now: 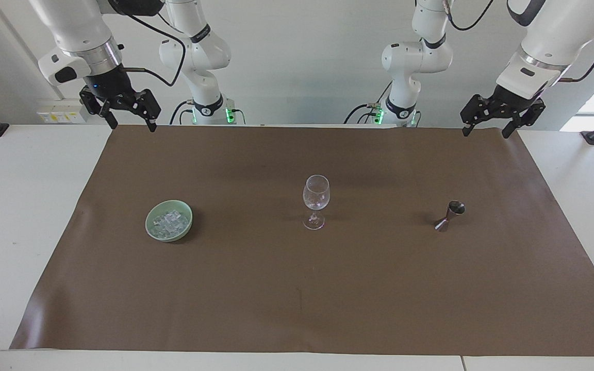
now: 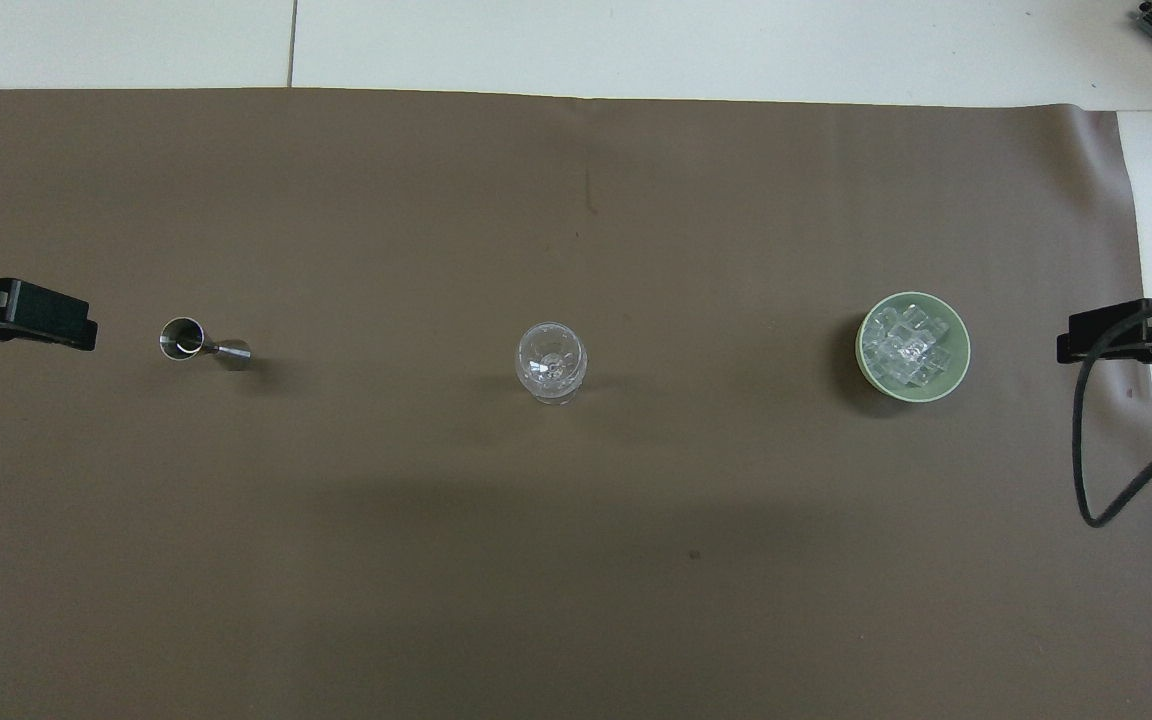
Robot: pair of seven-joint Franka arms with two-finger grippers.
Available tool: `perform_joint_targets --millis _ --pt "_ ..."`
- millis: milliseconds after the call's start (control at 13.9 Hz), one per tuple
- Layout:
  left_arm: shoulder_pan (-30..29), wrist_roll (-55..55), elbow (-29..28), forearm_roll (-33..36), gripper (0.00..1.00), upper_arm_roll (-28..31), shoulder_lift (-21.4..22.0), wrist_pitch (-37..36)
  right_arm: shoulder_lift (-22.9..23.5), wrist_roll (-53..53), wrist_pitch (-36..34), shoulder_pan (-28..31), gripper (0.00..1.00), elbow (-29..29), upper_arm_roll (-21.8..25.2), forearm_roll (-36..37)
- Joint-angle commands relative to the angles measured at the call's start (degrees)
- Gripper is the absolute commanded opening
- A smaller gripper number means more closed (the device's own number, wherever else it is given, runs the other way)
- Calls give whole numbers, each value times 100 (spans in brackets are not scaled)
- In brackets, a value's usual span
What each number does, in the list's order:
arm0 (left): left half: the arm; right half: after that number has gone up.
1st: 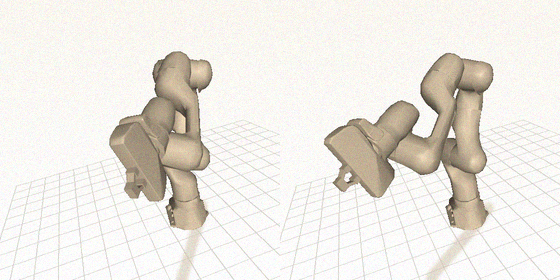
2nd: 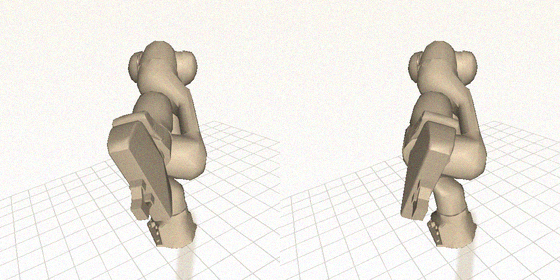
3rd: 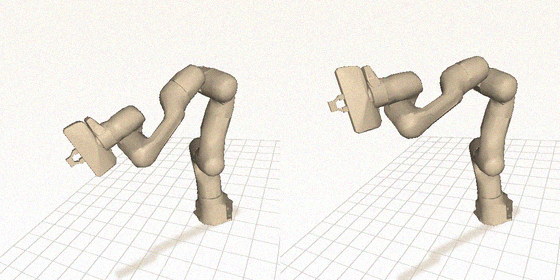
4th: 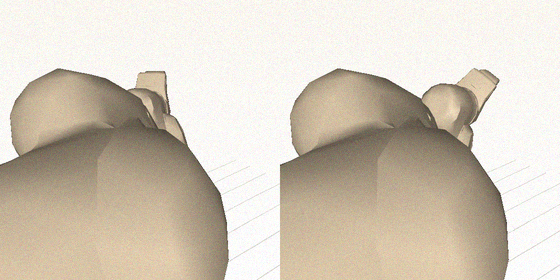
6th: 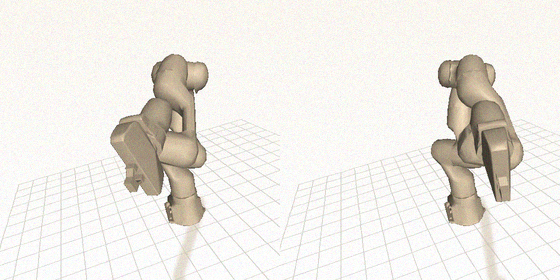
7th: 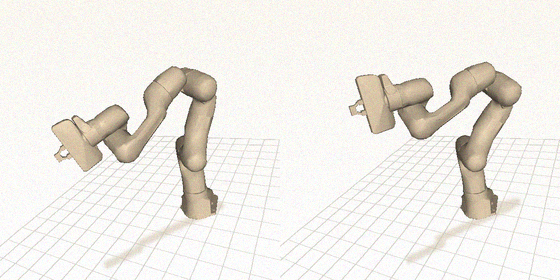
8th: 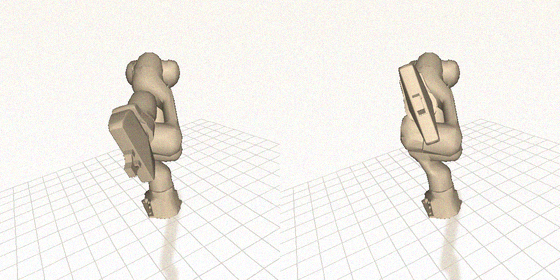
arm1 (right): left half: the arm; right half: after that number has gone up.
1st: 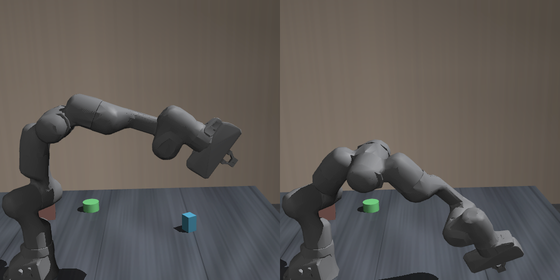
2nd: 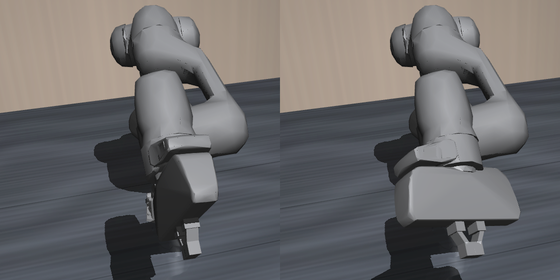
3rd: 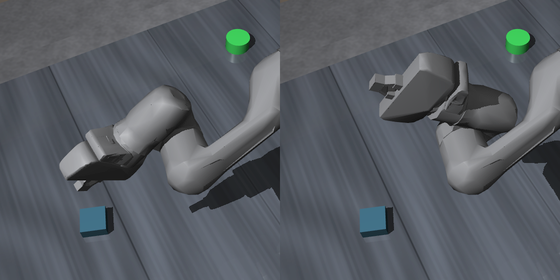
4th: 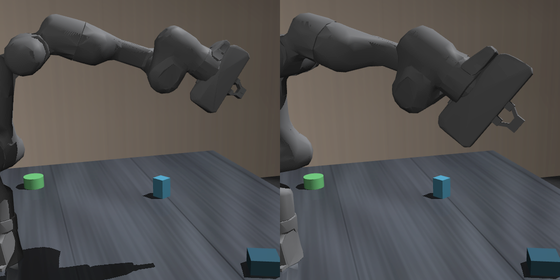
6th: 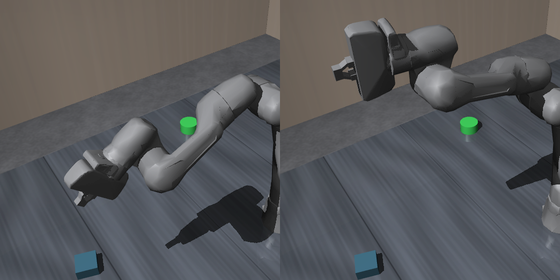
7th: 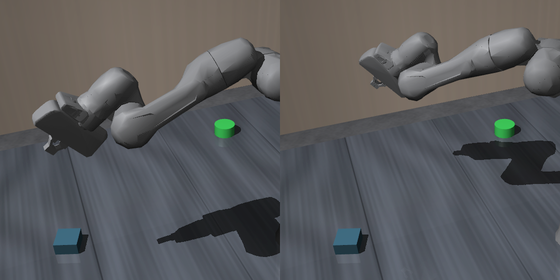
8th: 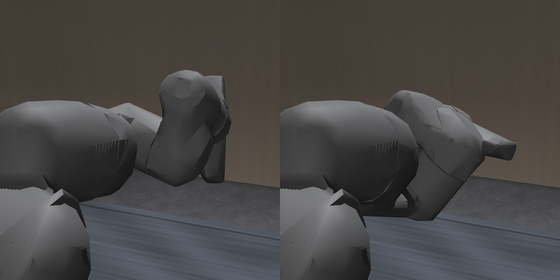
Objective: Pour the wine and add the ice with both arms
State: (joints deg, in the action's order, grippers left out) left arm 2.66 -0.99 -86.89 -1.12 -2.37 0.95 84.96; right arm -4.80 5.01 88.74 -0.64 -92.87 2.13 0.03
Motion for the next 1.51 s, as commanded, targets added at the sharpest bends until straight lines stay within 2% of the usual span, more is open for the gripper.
perform_joint_targets --millis 0,1435 --pt "33 -60 -276 76 100 9 195 153 -91 -114 -67 2 100 -64 -2 -47" --pt "33 19 -390 59 100 9 231 443 -91 -114 -67 11 100 -64 -2 -47"
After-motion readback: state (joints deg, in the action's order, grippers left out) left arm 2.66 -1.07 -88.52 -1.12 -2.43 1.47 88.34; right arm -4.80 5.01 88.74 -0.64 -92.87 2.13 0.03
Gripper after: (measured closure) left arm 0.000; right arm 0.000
